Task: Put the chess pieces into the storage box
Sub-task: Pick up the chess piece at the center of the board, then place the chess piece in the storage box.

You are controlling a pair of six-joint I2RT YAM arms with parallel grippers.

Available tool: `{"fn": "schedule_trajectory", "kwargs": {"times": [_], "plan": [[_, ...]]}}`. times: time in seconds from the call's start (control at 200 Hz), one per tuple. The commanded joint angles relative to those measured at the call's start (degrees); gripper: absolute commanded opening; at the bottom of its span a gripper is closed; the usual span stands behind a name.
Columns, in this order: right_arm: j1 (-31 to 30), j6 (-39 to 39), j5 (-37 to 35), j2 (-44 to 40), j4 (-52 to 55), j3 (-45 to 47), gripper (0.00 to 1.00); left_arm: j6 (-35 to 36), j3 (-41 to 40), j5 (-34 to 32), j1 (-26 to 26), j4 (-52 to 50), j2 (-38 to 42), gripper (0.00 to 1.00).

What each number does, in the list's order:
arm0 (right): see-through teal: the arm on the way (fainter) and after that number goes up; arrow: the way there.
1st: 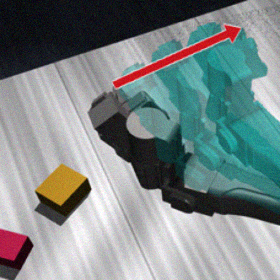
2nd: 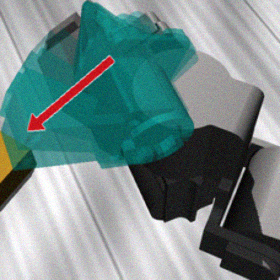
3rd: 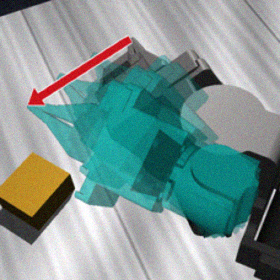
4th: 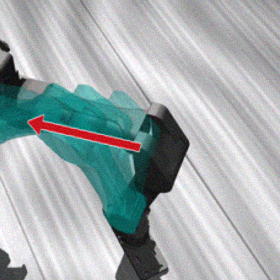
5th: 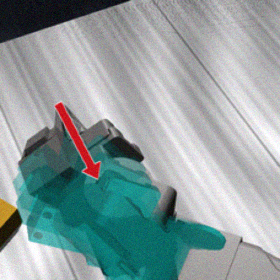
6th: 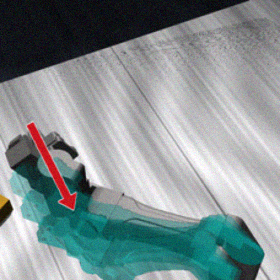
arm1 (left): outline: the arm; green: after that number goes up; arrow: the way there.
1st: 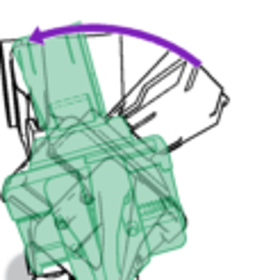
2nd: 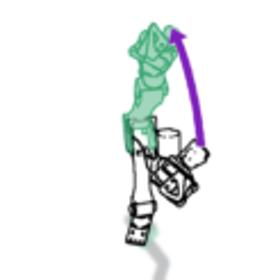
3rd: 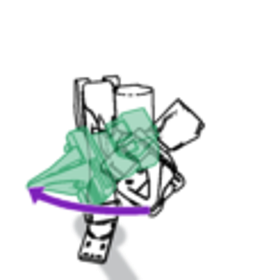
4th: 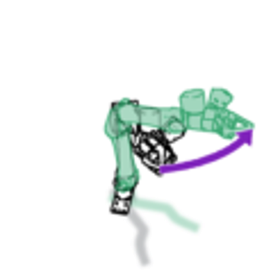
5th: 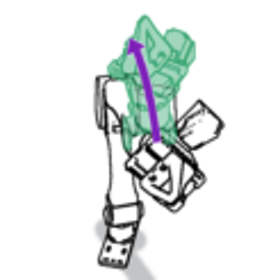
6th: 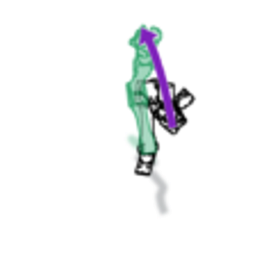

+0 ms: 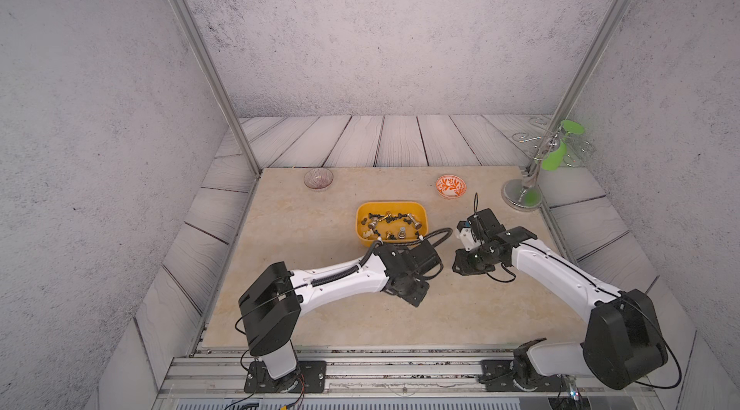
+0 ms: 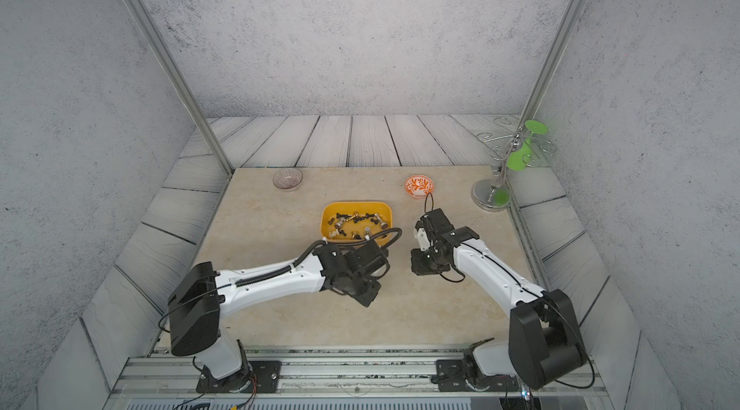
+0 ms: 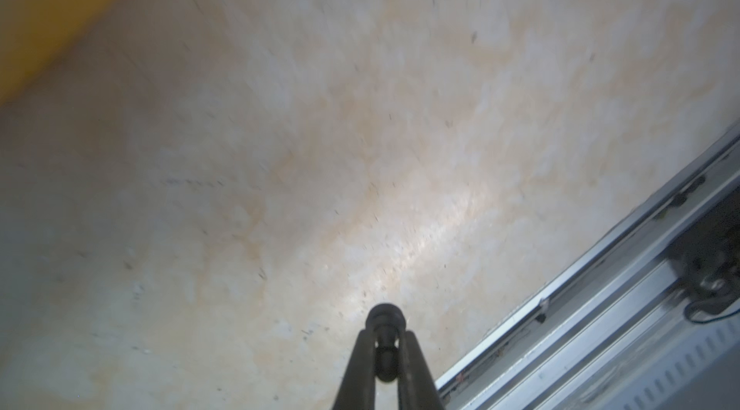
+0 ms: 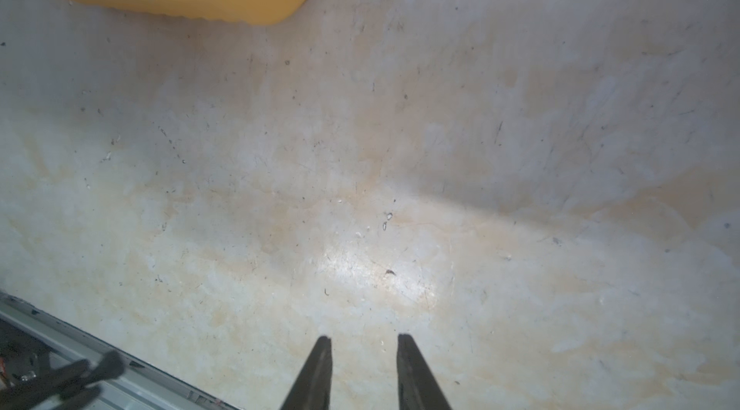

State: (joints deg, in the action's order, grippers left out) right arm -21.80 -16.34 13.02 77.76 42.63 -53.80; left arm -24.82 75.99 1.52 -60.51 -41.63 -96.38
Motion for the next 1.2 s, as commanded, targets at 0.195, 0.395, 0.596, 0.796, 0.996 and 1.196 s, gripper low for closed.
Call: {"fn": "schedule_trajectory", "kwargs": {"times": [0.195, 0.395, 0.596, 0.796, 0.996, 1.196], "plan": [[0.2, -0.1, 0.4, -2.1, 3.3, -1.9, 0.30, 10.3, 12.2, -1.8, 17.4, 3.1, -5.2, 0.06], [0.2, -0.9, -0.2, -4.6, 4.4, -2.3, 0.30, 12.8, 24.2, -0.6, 22.9, 0.7, -15.3, 0.07], [0.2, -1.1, -0.6, -6.4, 5.3, -1.6, 0.30, 11.3, 26.9, 1.9, 26.2, 3.2, -20.1, 0.08], [0.2, -1.7, -0.7, -7.7, 5.9, -0.7, 0.30, 11.1, 29.7, 1.7, 28.3, 3.9, -23.9, 0.08], [0.2, -1.8, -1.4, -9.1, 6.6, 0.2, 0.30, 10.7, 32.2, 3.0, 31.6, 3.0, -26.9, 0.09], [0.2, -2.0, -1.5, -9.8, 6.6, 0.7, 0.30, 10.0, 32.6, 4.2, 34.2, 3.2, -28.7, 0.14]]}}
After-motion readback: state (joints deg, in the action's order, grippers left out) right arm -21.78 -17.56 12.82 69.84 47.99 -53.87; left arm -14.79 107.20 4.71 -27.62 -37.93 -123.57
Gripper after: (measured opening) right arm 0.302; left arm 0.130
